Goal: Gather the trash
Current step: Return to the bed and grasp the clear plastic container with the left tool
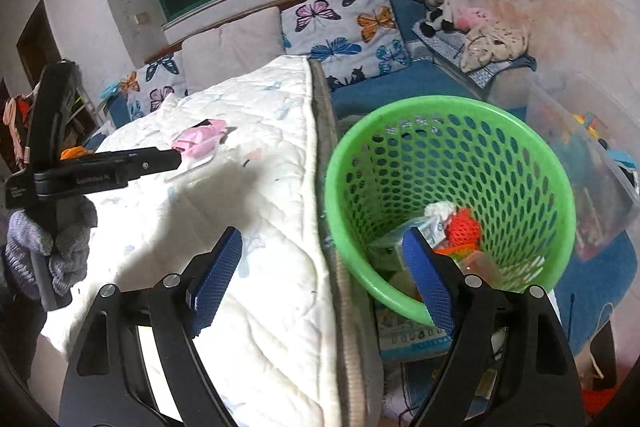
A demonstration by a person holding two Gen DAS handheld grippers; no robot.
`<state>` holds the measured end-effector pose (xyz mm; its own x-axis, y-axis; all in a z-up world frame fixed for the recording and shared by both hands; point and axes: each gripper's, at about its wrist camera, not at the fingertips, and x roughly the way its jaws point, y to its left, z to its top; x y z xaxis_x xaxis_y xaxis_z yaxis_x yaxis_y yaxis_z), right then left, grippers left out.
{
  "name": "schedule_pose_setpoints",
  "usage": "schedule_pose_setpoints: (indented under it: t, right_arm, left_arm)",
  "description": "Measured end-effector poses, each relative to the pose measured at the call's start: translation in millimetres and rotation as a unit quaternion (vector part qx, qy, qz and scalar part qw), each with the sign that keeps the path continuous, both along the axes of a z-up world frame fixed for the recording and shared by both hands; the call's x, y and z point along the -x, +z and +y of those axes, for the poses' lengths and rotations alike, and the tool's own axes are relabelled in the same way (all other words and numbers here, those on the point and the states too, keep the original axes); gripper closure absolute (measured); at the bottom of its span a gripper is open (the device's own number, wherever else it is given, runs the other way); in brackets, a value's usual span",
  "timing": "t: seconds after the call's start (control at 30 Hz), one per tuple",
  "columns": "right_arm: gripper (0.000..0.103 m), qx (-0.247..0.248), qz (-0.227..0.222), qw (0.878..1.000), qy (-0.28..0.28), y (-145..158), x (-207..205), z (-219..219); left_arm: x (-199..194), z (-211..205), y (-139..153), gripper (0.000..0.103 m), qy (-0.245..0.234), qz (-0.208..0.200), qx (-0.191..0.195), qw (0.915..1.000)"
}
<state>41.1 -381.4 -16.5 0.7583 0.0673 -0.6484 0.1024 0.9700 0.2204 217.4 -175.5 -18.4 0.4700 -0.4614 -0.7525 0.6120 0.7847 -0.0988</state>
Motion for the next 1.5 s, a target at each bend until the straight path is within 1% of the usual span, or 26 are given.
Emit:
schedule_pose_setpoints:
  t: [0.13, 0.27, 0.37, 0.47, 0.63, 0.9, 1.07, 1.17, 1.2, 1.23, 1.27, 1.3, 1.37, 1.4, 1.5]
  right_arm:
    - [0.021, 0.0, 0.003, 1.0, 0.003, -1.0, -4.3, 1.5]
    - [0.02, -0.009, 0.01, 1.0, 0.005, -3.6, -8.7, 1.1]
    - [0.02, -0.008, 0.013, 1.0, 0.006, -5.0, -13.3, 2.1]
    - [0.02, -0.008, 0.015, 1.0, 0.008, -6.0, -17.2, 3.5]
    - [0.02, -0.008, 0.022, 1.0, 0.011, -9.3, -26.1, 4.7]
    - [0.02, -0.007, 0.03, 0.999, 0.018, -13.3, -38.9, 9.9]
    - [0.02, -0.006, 0.032, 0.999, 0.022, -14.3, -42.4, 12.2]
    - [0.02, -0.005, 0.032, 0.999, 0.022, -14.7, -43.3, 13.2]
    - [0.02, -0.006, 0.033, 0.999, 0.023, -15.0, -44.3, 13.9]
    - [0.02, -0.006, 0.033, 0.999, 0.023, -14.9, -44.4, 14.4]
    - [0.02, -0.005, 0.032, 0.999, 0.023, -14.9, -44.0, 14.7]
    - [0.02, -0.005, 0.032, 0.999, 0.024, -14.7, -44.3, 15.2]
    - [0.02, -0.006, 0.032, 0.999, 0.025, -14.7, -44.4, 15.2]
    - [0.02, -0.006, 0.031, 0.999, 0.025, -14.6, -44.4, 15.6]
    - [0.02, -0.006, 0.03, 0.999, 0.026, -14.0, -44.1, 16.0]
  left_arm:
    - [-9.0, 2.4, -7.3, 0.028, -0.033, -0.008, -0.023, 0.9991]
    - [-17.1, 0.6, -16.2, 0.025, -0.069, -0.015, -0.047, 0.9964]
    - [-25.5, -4.5, -24.4, 0.025, -0.093, -0.023, -0.071, 0.9929]
    - [-32.0, -10.0, -28.1, 0.024, -0.11, -0.026, -0.085, 0.99]
    - [-43.9, -15.8, -32.8, 0.023, -0.132, -0.027, -0.09, 0.9868]
    - [-58.8, -23.9, -43.8, 0.023, -0.145, -0.016, -0.091, 0.9851]
    - [-60.2, -26.2, -46.8, 0.025, -0.147, -0.02, -0.09, 0.9848]
    - [-60.2, -26.9, -47.3, 0.033, -0.145, -0.029, -0.097, 0.9843]
    - [-60.4, -27.0, -47.8, 0.039, -0.142, -0.034, -0.101, 0.9841]
    - [-61.0, -26.6, -47.8, 0.041, -0.139, -0.036, -0.103, 0.9843]
    - [-61.7, -25.2, -47.3, 0.046, -0.136, -0.036, -0.1, 0.9851]
    - [-62.2, -23.8, -46.5, 0.054, -0.133, -0.035, -0.097, 0.9858]
    - [-62.7, -21.2, -44.4, 0.061, -0.13, -0.032, -0.09, 0.9869]
    - [-61.6, -19.9, -43.1, 0.073, -0.129, -0.031, -0.085, 0.9874]
    - [-57.9, -16.3, -40.8, 0.084, -0.124, -0.025, -0.077, 0.989]
